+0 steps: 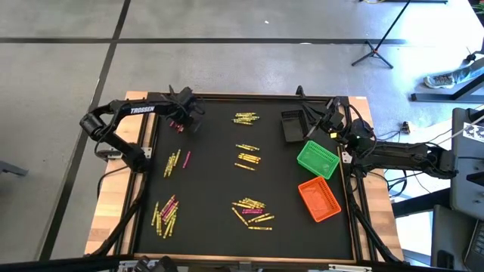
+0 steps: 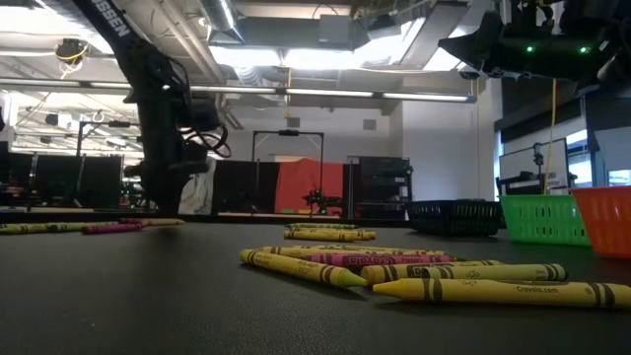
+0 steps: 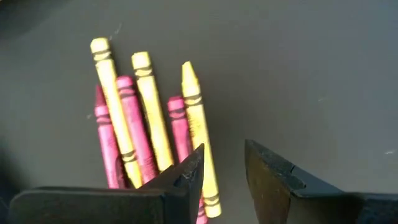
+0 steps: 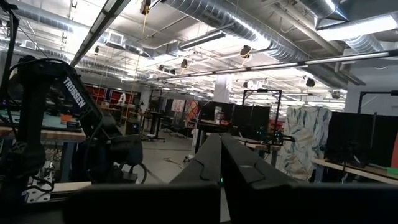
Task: Sort crayons
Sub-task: Put the yellow crayon into the black basket
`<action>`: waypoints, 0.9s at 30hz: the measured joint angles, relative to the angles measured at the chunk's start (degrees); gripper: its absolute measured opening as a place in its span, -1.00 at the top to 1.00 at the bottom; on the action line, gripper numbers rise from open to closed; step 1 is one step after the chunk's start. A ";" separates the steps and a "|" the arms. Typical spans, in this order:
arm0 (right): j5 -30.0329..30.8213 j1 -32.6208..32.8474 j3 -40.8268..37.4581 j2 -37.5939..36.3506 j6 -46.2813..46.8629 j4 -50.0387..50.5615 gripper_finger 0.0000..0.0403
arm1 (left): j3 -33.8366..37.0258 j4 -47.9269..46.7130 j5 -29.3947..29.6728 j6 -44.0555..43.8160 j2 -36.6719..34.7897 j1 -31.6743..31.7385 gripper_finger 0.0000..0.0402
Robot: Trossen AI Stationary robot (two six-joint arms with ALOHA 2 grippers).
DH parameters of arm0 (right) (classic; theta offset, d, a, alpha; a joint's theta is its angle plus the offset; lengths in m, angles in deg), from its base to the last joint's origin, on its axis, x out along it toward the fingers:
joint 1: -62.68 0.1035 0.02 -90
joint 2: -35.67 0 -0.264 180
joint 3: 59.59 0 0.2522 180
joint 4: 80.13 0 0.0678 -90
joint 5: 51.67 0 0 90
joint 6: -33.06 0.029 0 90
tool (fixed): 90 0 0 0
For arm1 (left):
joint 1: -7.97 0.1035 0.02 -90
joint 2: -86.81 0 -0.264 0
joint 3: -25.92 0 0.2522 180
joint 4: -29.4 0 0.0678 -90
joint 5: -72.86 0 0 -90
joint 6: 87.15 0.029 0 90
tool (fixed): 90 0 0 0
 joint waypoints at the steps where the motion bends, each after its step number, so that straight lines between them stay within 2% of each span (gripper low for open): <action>1: 0.00 0.00 0.00 0.00 -0.03 0.06 0.99 | 0.37 0.00 0.07 0.00 -0.01 0.13 0.51; 9: 0.09 0.00 0.00 -0.02 -1.03 0.34 0.99 | 1.33 1.59 1.58 -0.04 -0.02 0.11 0.51; 18: 0.17 0.00 0.00 -0.02 -1.03 0.58 0.99 | 1.52 1.55 0.00 -0.02 -0.02 0.14 0.51; 27: 0.17 0.02 0.00 -0.02 -1.03 0.79 0.99 | 4.63 3.82 -0.78 -0.11 -0.24 1.32 0.51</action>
